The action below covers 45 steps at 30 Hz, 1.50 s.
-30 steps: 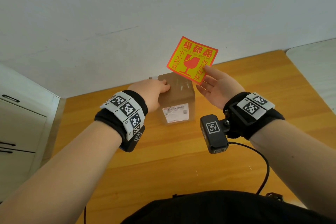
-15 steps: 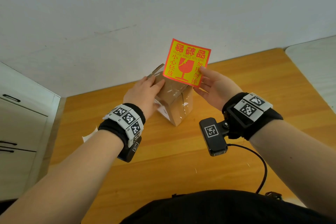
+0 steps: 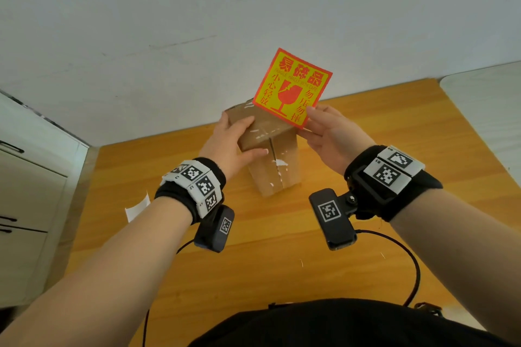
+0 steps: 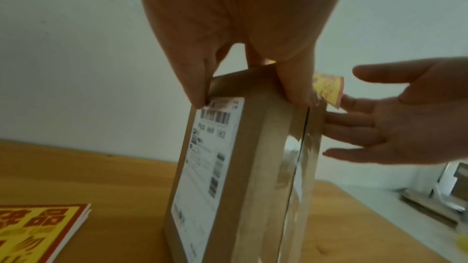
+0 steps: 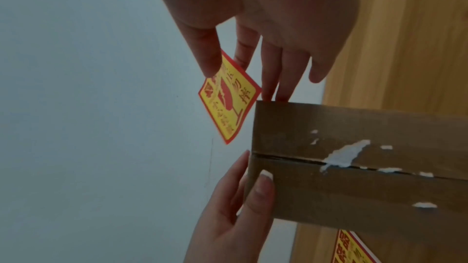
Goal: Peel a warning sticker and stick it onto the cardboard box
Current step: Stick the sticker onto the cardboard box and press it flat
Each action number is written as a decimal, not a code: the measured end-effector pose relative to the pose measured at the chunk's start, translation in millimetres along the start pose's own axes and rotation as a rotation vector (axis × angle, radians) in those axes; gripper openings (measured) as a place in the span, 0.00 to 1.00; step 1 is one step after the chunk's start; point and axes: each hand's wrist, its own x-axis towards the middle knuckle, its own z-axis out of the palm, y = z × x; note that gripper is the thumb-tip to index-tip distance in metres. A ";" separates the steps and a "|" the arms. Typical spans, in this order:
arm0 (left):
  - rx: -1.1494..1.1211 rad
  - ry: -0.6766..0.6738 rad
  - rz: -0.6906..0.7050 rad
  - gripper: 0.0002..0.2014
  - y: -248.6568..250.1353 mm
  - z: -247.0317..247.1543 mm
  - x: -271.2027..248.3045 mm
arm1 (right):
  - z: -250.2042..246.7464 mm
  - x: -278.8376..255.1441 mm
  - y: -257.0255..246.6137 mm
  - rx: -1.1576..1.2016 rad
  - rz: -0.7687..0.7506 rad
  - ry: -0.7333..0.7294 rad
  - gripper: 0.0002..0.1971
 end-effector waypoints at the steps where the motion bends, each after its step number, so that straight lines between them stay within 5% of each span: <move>1: 0.004 -0.010 0.018 0.37 1.3 -2.3 1.7 | 1.9 -0.7 0.1 0.009 -0.006 -0.002 0.03; 6: -0.067 0.007 0.007 0.32 1.1 -3.2 4.3 | 14.5 -1.8 1.1 -0.030 -0.040 0.005 0.20; 11: -0.171 0.074 -0.042 0.27 2.2 -6.5 5.2 | 13.2 -3.4 -9.2 0.083 -0.033 -0.053 0.03; 22: -0.235 0.006 -0.278 0.31 -7.4 13.4 6.9 | 13.2 -3.0 14.6 0.135 0.069 -0.024 0.01; 32: -0.269 -0.093 -0.231 0.37 -17.9 31.7 -6.1 | 9.6 0.5 28.4 -0.115 0.132 0.136 0.08; 34: -0.310 -0.075 -0.207 0.34 -20.1 25.8 -8.1 | 8.8 -1.6 26.8 -0.189 0.116 0.150 0.09; 37: -0.536 -0.046 -0.200 0.15 -23.6 10.6 -11.6 | 9.2 -9.1 22.4 -0.306 0.099 0.150 0.09; 41: -1.017 -0.212 -0.329 0.06 -25.9 -5.8 -23.9 | 7.5 -17.4 23.8 -0.421 0.114 0.150 0.10; 45: -0.912 -0.189 -0.208 0.05 -31.1 3.0 -32.2 | 6.6 -20.7 30.9 -0.465 0.154 0.120 0.09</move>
